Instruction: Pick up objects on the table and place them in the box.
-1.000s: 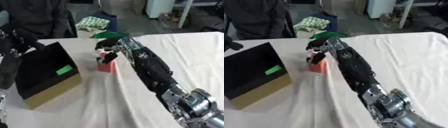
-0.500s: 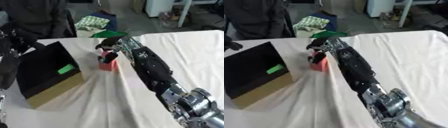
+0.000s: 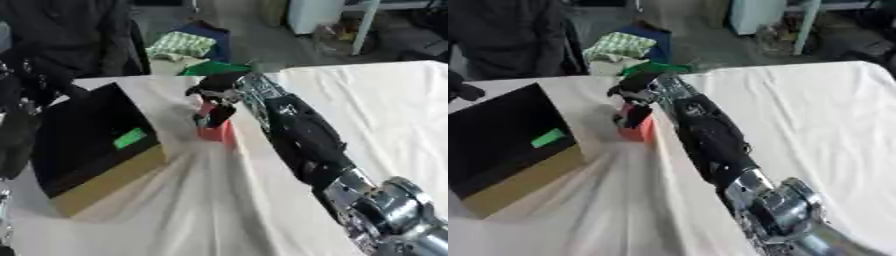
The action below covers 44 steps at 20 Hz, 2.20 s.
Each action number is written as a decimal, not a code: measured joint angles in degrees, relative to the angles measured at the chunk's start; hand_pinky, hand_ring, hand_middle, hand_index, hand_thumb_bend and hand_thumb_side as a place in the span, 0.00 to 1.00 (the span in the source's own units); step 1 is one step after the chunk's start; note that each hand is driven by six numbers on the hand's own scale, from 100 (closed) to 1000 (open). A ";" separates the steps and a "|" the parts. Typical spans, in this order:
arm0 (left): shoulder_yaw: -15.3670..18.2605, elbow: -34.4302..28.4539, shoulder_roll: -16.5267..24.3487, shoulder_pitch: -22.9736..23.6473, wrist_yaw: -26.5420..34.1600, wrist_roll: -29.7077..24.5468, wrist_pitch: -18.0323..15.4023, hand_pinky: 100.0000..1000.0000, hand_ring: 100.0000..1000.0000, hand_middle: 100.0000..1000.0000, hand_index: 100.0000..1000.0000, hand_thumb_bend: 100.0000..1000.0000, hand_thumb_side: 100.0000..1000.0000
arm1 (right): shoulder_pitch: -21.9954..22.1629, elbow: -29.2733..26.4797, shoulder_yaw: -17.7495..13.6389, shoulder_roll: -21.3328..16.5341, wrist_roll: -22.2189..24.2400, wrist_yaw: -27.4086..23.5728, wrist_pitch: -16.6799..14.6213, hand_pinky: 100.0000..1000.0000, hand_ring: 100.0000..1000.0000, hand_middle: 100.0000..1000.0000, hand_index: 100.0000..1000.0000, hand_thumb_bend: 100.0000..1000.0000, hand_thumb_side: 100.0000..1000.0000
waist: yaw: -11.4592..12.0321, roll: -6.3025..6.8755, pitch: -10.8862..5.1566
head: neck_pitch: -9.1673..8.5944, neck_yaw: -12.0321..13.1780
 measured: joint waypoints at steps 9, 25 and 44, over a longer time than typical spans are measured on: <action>-0.02 -0.20 0.00 0.36 0.01 -0.01 0.19 0.65 0.54 0.56 0.88 0.00 0.64 | -1.62 -5.80 1.54 -0.80 -0.99 -6.20 -1.82 0.59 0.35 0.09 0.98 0.00 0.11 | 0.11 -0.70 -0.66 | 0.00 -0.09; -0.75 -1.13 -0.41 0.46 0.40 -0.20 0.62 0.65 0.54 0.56 0.88 0.00 0.62 | -4.56 -12.84 4.53 3.80 -2.91 -13.84 -4.77 0.60 0.34 0.08 0.97 0.00 0.06 | 4.26 -1.69 -1.75 | -0.28 -1.19; -1.06 -2.42 -1.52 0.43 0.93 -0.39 1.13 0.65 0.53 0.56 0.88 0.00 0.62 | -1.35 -12.20 8.01 10.64 -9.58 -13.44 -10.03 0.83 0.82 0.86 0.96 0.00 0.08 | 4.50 -1.90 -1.25 | -0.59 -1.26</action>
